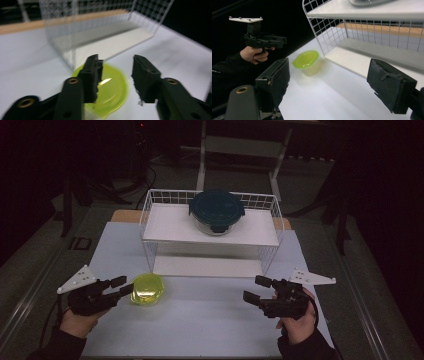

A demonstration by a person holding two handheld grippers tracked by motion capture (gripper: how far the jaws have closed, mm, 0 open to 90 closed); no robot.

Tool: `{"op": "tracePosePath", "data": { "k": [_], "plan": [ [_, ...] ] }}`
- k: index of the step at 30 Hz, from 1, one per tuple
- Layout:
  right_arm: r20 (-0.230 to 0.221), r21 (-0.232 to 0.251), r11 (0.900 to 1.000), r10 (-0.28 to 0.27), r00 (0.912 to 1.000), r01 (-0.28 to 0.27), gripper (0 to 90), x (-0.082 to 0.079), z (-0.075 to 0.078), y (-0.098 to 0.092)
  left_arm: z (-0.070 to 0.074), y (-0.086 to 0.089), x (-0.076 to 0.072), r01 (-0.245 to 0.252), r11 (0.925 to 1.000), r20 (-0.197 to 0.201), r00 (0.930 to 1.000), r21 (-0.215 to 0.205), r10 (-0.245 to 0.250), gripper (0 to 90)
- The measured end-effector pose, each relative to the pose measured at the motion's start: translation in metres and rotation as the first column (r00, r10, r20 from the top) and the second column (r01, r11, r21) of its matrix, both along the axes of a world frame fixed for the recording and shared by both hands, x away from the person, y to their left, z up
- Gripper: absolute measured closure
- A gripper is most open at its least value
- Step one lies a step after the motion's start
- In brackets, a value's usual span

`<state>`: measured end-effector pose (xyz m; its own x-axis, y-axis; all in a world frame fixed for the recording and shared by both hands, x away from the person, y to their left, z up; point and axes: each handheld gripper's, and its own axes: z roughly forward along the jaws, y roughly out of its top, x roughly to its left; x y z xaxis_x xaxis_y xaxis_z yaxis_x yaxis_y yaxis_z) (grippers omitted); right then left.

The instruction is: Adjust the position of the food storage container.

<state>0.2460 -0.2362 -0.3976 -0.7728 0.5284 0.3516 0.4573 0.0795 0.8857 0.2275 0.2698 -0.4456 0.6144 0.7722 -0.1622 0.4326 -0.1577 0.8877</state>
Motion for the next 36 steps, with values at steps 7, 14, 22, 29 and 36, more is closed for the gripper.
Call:
{"op": "tracePosePath", "data": {
  "k": [7, 14, 22, 29, 36],
  "plan": [
    [-0.003, -0.002, 1.0, 0.0, 1.0, 0.0, 18.0, -0.006, -0.009, -0.005, -0.029, 0.023, 0.003, -0.076, 0.9915, -0.084, 0.9928, 0.105, 0.085, 75.2],
    [-0.017, 0.012, 1.0, -0.005, 0.9998, 0.005, 18.0, -0.008, -0.011, -0.007, -0.057, 0.031, 0.013, -0.075, 0.9845, -0.154, 0.983, 0.158, 0.1, 82.6],
    [-0.029, 0.011, 1.0, -0.003, 0.9996, 0.003, 18.1, -0.008, -0.015, -0.008, -0.079, 0.029, 0.035, -0.048, 0.9873, -0.189, 0.979, 0.151, 0.077, 87.0],
    [-0.044, 0.007, 1.0, -0.007, 0.999, 0.008, 18.0, -0.007, -0.021, -0.009, -0.086, 0.018, 0.045, -0.007, 0.9893, -0.186, 0.982, 0.146, 0.034, 87.0],
    [-0.051, 0.002, 1.0, -0.006, 0.9987, 0.006, 18.0, -0.007, -0.023, -0.01, -0.086, 0.011, 0.047, 0.059, 0.9901, -0.205, 0.9783, 0.127, -0.032, 87.1]
  ]
}}
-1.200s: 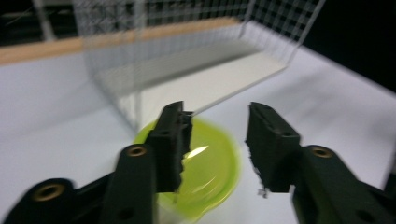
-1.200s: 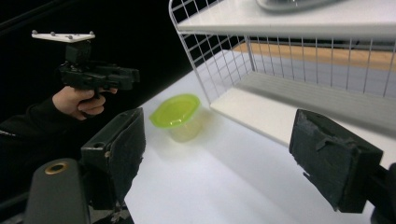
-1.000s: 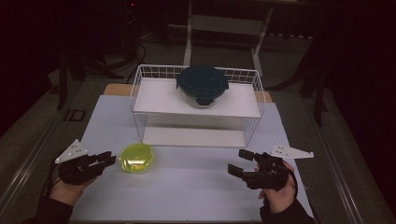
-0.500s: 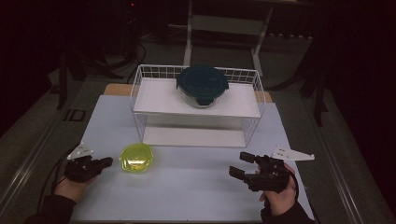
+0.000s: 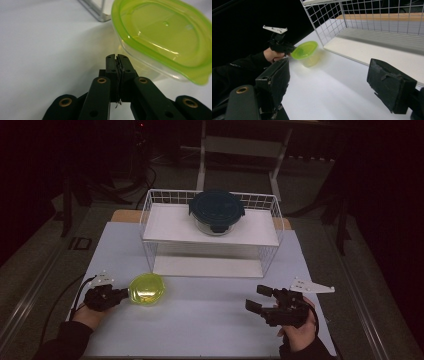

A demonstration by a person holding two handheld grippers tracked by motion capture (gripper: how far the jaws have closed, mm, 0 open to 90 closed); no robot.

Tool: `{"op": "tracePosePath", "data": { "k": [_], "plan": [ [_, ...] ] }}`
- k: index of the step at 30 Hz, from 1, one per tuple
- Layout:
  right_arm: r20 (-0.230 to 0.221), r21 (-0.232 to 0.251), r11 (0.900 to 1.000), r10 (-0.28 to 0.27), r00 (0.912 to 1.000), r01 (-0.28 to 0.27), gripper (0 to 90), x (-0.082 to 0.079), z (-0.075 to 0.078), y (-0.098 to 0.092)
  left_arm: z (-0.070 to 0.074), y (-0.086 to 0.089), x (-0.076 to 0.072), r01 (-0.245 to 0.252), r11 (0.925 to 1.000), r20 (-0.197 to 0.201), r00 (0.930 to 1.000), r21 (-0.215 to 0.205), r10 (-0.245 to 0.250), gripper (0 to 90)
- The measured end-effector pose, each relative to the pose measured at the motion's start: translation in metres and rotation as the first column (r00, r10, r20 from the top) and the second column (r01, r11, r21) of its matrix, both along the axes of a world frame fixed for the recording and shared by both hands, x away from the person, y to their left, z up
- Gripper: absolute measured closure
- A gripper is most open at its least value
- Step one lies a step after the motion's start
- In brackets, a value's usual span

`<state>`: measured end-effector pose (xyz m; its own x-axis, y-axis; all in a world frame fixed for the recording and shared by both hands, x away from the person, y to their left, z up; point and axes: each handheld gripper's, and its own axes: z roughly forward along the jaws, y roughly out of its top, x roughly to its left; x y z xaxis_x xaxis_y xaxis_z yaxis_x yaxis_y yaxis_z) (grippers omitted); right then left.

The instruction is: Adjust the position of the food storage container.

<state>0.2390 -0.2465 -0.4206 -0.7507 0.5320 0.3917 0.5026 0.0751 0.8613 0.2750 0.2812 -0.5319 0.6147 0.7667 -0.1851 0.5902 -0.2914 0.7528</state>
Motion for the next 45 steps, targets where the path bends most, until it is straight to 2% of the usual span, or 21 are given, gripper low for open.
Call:
{"op": "tracePosePath", "data": {
  "k": [8, 12, 19, 21, 25, 30, 33, 41, 45],
  "plan": [
    [-0.002, 0.006, 1.0, -0.007, 1.0, 0.007, 18.1, -0.001, 0.0, -0.002, 0.0, -0.008, -0.009, 0.043, 0.999, -0.002, 0.9991, 0.01, -0.043, 87.0],
    [-0.002, 0.005, 1.0, -0.006, 1.0, 0.006, 18.1, -0.001, 0.001, -0.001, -0.001, -0.004, -0.005, 0.019, 0.9994, -0.001, 0.9998, 0.028, -0.019, 87.0],
    [-0.012, 0.005, 1.0, 0.001, 0.9999, -0.001, 18.1, 0.002, 0.0, -0.001, -0.002, 0.005, 0.01, -0.018, 0.9998, 0.027, 0.9995, -0.013, 0.018, 86.9],
    [-0.011, 0.0, 1.0, -0.002, 0.9999, 0.002, 18.2, 0.002, -0.001, 0.0, -0.003, 0.005, 0.014, -0.003, 0.9992, 0.039, 0.9992, -0.041, 0.005, 87.0],
    [-0.012, -0.004, 1.0, -0.003, 0.9999, 0.003, 18.2, 0.002, -0.001, -0.001, -0.005, 0.001, 0.017, 0.019, 0.9996, 0.036, 0.9992, -0.022, -0.018, 87.0],
    [-0.015, -0.001, 1.0, -0.009, 0.9998, 0.009, 18.2, 0.002, -0.001, -0.004, -0.004, -0.004, 0.011, 0.044, 0.9987, 0.021, 0.9988, -0.024, -0.043, 87.1],
    [-0.016, 0.0, 1.0, -0.011, 0.9998, 0.011, 18.3, 0.001, -0.002, -0.005, -0.003, -0.009, 0.007, 0.071, 0.9967, 0.012, 0.9974, -0.04, -0.071, 87.1],
    [-0.006, 0.0, 1.0, -0.013, 0.9999, 0.013, 18.3, 0.0, -0.001, -0.004, 0.0, -0.032, -0.004, 0.154, 0.987, 0.009, 0.9881, -0.048, -0.153, 87.2],
    [-0.008, 0.001, 1.0, -0.015, 0.9998, 0.015, 18.3, -0.001, -0.001, -0.005, -0.001, -0.043, -0.009, 0.191, 0.9809, 0.01, 0.9816, -0.037, -0.191, 87.1]
  ]
}}
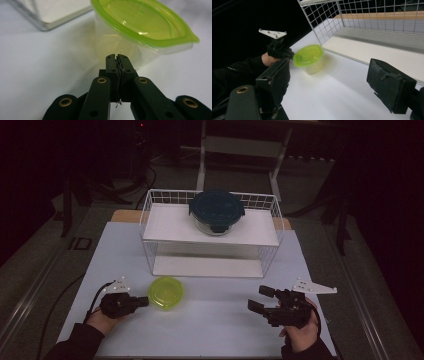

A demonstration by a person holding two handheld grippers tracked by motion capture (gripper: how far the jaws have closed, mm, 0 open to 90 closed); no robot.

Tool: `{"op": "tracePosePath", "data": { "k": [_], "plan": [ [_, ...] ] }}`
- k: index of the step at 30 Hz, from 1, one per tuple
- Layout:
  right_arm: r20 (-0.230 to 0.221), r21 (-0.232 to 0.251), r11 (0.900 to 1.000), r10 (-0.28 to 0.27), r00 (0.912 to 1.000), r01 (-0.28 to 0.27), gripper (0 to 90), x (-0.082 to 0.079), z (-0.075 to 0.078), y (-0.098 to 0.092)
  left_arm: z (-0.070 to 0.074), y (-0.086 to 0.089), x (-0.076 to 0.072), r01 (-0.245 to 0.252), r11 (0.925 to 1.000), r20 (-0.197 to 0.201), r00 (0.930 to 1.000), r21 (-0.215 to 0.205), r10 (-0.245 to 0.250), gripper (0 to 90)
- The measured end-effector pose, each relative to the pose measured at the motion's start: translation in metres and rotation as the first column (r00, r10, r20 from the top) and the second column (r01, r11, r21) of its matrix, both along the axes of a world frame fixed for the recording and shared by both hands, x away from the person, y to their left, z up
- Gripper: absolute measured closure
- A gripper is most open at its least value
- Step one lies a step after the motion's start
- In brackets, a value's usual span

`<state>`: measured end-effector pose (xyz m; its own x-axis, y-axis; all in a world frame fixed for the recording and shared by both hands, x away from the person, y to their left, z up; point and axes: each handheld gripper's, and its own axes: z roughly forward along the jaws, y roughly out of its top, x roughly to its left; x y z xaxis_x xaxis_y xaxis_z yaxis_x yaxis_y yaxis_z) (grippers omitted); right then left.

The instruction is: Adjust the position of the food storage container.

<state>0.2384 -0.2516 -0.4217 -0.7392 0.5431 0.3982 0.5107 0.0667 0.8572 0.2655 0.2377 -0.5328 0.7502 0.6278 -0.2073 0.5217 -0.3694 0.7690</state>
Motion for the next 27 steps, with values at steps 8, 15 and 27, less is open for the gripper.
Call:
{"op": "tracePosePath", "data": {
  "k": [8, 15, 27],
  "plan": [
    [0.0, 0.005, 1.0, 0.0, 1.0, 0.0, 18.3, -0.001, 0.0, 0.0, -0.002, -0.009, -0.001, 0.029, 0.999, -0.008, 0.9996, 0.033, -0.029, 86.9],
    [0.003, 0.003, 1.0, -0.002, 1.0, 0.002, 18.3, 0.0, 0.001, 0.001, -0.004, 0.002, 0.011, -0.04, 0.9988, -0.014, 0.9991, 0.029, 0.04, 86.9],
    [0.002, -0.001, 1.0, -0.01, 1.0, 0.01, 18.3, 0.0, -0.001, -0.001, -0.002, -0.019, 0.007, 0.027, 0.9994, -0.022, 0.9994, 0.021, -0.027, 86.8]
  ]
}}
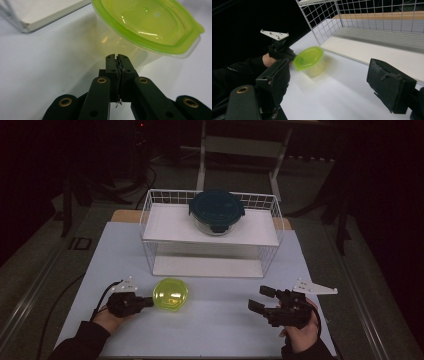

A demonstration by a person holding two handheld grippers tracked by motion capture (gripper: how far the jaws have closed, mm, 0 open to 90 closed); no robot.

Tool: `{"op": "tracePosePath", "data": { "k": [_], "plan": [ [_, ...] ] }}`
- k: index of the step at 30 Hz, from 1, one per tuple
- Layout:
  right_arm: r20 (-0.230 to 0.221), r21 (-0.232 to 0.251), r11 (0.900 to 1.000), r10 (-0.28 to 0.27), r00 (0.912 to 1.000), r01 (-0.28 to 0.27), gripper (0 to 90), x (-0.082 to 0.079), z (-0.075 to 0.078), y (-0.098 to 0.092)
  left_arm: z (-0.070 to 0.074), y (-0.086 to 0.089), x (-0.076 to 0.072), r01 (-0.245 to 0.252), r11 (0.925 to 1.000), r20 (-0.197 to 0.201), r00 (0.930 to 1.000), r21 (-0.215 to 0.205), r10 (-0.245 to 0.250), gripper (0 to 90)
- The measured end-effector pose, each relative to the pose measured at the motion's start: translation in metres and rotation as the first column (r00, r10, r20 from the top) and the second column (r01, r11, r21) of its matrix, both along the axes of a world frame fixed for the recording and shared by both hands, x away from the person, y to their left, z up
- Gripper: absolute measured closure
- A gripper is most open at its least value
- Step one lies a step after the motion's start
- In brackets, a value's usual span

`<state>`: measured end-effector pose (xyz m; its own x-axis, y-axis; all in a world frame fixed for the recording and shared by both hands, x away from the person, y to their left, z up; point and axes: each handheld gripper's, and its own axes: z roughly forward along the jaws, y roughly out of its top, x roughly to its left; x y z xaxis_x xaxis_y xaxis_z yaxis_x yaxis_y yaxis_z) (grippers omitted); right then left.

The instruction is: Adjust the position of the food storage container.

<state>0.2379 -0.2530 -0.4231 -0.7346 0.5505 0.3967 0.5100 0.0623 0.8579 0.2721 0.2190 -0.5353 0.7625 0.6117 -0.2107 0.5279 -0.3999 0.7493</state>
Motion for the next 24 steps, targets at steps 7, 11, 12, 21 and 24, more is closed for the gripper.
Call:
{"op": "tracePosePath", "data": {
  "k": [7, 11, 12, 21, 24],
  "plan": [
    [-0.001, 0.003, 1.0, 0.0, 1.0, 0.0, 18.4, 0.0, 0.0, 0.001, -0.001, -0.02, -0.003, 0.049, 0.9987, -0.001, 0.9988, 0.012, -0.049, 86.8],
    [0.0, 0.002, 1.0, 0.001, 1.0, -0.001, 18.3, 0.0, 0.001, 0.002, -0.001, -0.028, -0.003, 0.072, 0.9974, -0.013, 0.9973, -0.013, -0.072, 86.7],
    [0.0, 0.001, 1.0, 0.002, 1.0, -0.002, 18.3, 0.001, 0.001, 0.002, 0.0, -0.033, -0.004, 0.09, 0.9959, -0.016, 0.9958, -0.013, -0.09, 86.7],
    [-0.003, 0.002, 1.0, -0.001, 1.0, 0.001, 18.4, 0.0, 0.0, 0.0, 0.0, -0.03, 0.003, 0.058, 0.9983, -0.017, 0.9982, 0.008, -0.058, 86.8],
    [-0.003, 0.003, 1.0, -0.002, 1.0, 0.002, 18.4, 0.0, 0.0, -0.001, 0.0, -0.028, 0.005, 0.04, 0.9991, -0.021, 0.999, 0.01, -0.04, 86.9]
  ]
}}
